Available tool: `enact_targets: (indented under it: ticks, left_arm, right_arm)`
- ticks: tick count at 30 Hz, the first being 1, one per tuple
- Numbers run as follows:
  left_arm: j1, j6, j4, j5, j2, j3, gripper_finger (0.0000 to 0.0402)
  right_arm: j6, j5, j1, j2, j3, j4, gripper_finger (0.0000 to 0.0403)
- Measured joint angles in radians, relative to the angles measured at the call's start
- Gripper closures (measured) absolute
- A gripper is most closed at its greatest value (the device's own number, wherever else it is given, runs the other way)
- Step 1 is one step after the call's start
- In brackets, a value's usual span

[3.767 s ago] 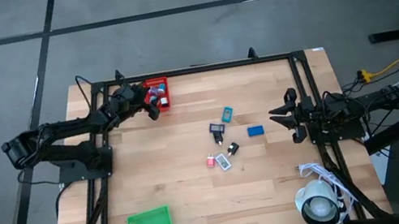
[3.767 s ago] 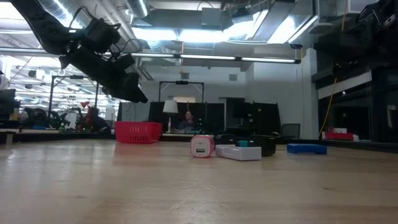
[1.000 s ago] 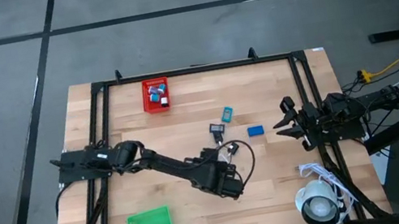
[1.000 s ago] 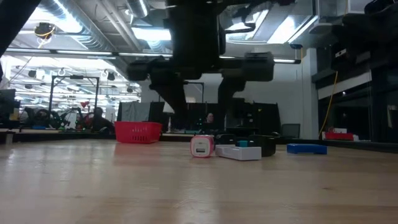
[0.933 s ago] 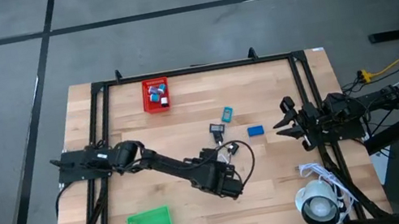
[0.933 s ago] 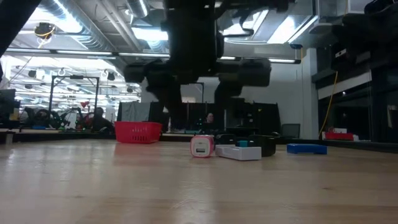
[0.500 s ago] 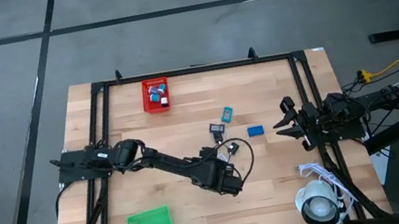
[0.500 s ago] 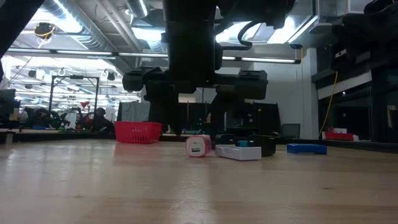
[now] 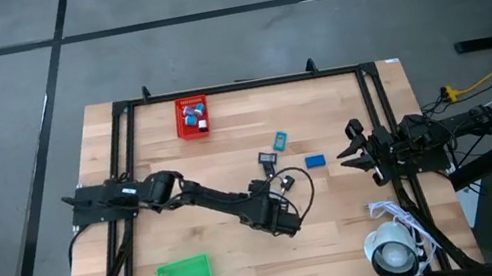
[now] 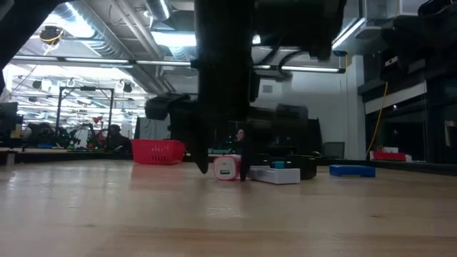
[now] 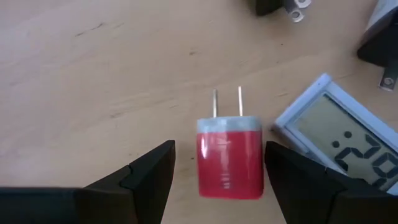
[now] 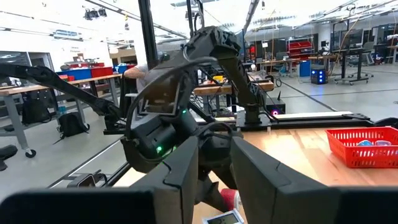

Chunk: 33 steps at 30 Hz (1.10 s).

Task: Pick & Place Office items
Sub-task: Put the red charger adapter into the red bin

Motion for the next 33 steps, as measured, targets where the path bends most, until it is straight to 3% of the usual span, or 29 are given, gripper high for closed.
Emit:
enact_targets:
  ticks: [8,12,17,24,33]
  left_arm:
    - [-0.003,-0.011,0.007,-0.042,0.022,0.004,0.0164]
    - [-0.003,-0.003,0.009,-0.050,0.021,0.003,0.0197]
    - [-0.002,0.007,0.018,-0.043,0.021,0.003,0.0272]
    - [-0.020,0.030,-0.013,-0.088,0.009,-0.003,0.0274]
    - [-0.062,0.014,-0.151,-0.349,-0.098,-0.002,0.0274]
  right_arm:
    - [0.000,0.000,0.000,0.000,0.000,0.000,0.0300]
    - [0.000,0.000,0.000,0.000,0.000,0.000,0.0300]
    - [0.000,0.000,0.000,0.000,0.000,0.000,0.0300]
    - [0.000,0.000,0.000,0.000,0.000,-0.001,0.0300]
    - [0.000,0.000,0.000,0.000,0.000,-0.003,0.0300]
